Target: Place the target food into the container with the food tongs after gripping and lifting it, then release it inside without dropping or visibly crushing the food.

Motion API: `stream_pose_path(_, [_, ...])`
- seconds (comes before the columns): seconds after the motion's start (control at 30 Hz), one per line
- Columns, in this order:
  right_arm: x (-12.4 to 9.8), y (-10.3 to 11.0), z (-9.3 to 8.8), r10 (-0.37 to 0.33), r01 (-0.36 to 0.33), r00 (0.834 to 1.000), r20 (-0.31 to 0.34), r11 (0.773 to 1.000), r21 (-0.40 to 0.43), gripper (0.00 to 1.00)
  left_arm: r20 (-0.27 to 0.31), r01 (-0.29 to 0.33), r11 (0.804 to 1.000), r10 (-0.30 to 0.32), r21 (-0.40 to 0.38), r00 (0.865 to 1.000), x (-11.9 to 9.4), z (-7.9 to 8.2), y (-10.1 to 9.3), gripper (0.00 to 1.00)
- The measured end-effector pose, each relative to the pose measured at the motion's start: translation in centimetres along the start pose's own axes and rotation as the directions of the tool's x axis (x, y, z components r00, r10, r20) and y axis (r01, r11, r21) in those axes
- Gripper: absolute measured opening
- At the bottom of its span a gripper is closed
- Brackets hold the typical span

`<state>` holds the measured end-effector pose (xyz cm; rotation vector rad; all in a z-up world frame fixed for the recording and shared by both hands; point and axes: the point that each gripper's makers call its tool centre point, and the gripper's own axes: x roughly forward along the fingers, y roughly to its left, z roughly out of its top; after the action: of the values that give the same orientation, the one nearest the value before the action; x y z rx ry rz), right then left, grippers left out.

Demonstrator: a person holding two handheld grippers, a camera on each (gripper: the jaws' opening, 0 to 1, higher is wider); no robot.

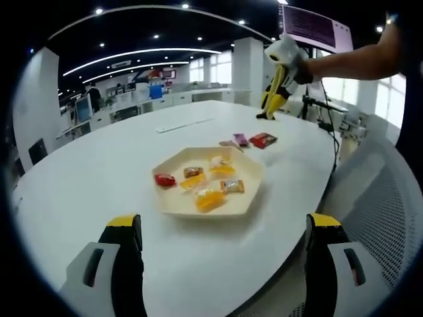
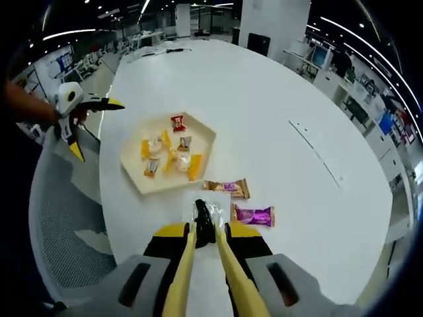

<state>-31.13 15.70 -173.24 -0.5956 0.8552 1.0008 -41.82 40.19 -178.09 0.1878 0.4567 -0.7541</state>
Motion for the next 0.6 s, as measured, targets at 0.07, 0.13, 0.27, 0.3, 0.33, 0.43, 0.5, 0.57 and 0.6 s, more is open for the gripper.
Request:
stream_pose_path(0.07, [0.1, 0.2, 0.7, 0.006, -0.006, 1.0, 0.003, 1.0, -0.009, 0.2, -0.006, -0.001, 1.0, 0.001, -0.001, 1.0, 0.0, -0.2, 0.1, 1.0])
stream_pose_path(0.13, [0.2, 0.5, 1.4, 0.012, -0.012, 1.0, 0.006, 1.0, -0.014, 0.2, -0.004, -0.002, 1.0, 0.001, -0.002, 1.0, 0.0, -0.1, 0.0, 1.0])
stream_pose_path(0.27, [0.4, 0.8, 2.6, 0.023, -0.022, 1.0, 0.014, 0.999, -0.025, 0.2, -0.012, 0.007, 1.0, -0.008, -0.006, 1.0, 0.1, -0.2, -0.1, 1.0])
stream_pose_path(0.3, [0.5, 1.1, 3.0, 0.03, -0.03, 0.999, 0.017, 0.999, -0.032, 0.2, -0.016, 0.007, 1.0, -0.007, -0.005, 1.0, 0.1, -0.3, -0.1, 1.0])
stream_pose_path(0.33, [0.6, 1.2, 3.2, 0.031, -0.031, 0.999, 0.017, 0.999, -0.034, 0.2, -0.018, 0.007, 1.0, -0.007, -0.005, 1.0, 0.1, -0.4, -0.1, 1.0])
stream_pose_path(0.43, [0.9, 1.7, 4.1, 0.044, -0.043, 0.999, 0.021, 0.998, -0.045, 0.2, -0.016, 0.006, 1.0, -0.006, -0.002, 1.0, 0.1, -0.3, 0.0, 1.0])
stream_pose_path(0.5, [1.2, 2.0, 4.8, 0.052, -0.05, 0.998, 0.023, 0.997, -0.05, 0.2, -0.019, 0.006, 1.0, -0.006, 0.0, 1.0, 0.1, -0.4, -0.1, 1.0])
stream_pose_path(0.57, [1.4, 2.2, 5.5, 0.058, -0.057, 0.998, 0.029, 0.997, -0.051, 0.2, -0.017, 0.003, 1.0, -0.003, 0.003, 1.0, 0.1, -0.3, 0.0, 1.0])
stream_pose_path(0.6, [1.6, 2.5, 6.1, 0.064, -0.061, 0.997, 0.033, 0.996, -0.062, 0.2, -0.017, 0.003, 1.0, -0.003, 0.0, 1.0, 0.1, -0.3, 0.0, 1.0])
